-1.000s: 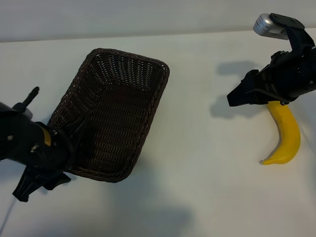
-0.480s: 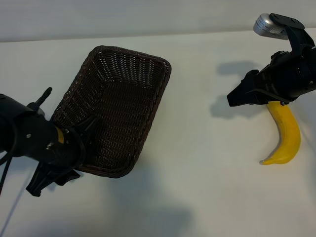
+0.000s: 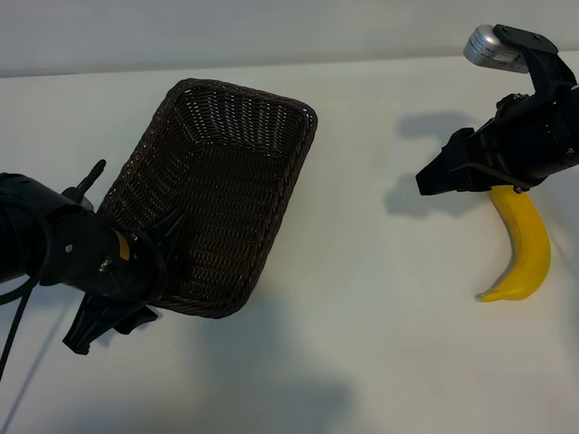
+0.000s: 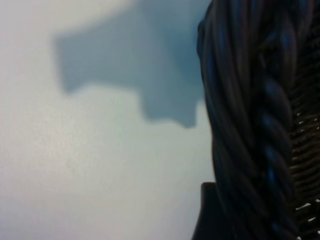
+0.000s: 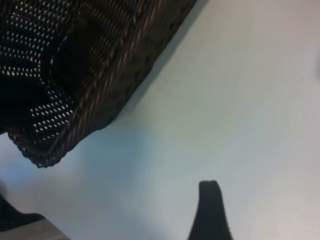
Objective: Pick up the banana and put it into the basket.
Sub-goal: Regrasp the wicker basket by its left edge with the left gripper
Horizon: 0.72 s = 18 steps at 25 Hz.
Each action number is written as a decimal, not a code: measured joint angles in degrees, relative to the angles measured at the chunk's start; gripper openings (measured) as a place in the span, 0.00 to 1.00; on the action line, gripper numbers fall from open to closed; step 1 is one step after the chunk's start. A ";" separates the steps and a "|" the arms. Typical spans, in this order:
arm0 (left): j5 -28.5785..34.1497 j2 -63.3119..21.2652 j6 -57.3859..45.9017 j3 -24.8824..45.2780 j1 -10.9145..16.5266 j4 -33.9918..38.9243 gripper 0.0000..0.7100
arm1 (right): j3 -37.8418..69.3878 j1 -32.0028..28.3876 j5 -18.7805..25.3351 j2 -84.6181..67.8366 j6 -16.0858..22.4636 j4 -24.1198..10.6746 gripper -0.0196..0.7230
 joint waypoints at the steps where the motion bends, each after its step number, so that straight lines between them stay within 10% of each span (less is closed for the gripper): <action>1: -0.01 0.25 -0.40 0.00 0.00 0.36 0.75 | 0.00 0.00 0.00 0.00 0.00 0.00 0.75; 10: -2.24 2.72 -10.18 0.00 0.00 6.00 0.65 | 0.00 0.00 0.00 0.00 0.00 0.00 0.75; 18: -3.19 2.72 -14.83 0.00 0.07 8.35 0.26 | 0.00 0.00 0.00 0.00 0.00 -0.05 0.75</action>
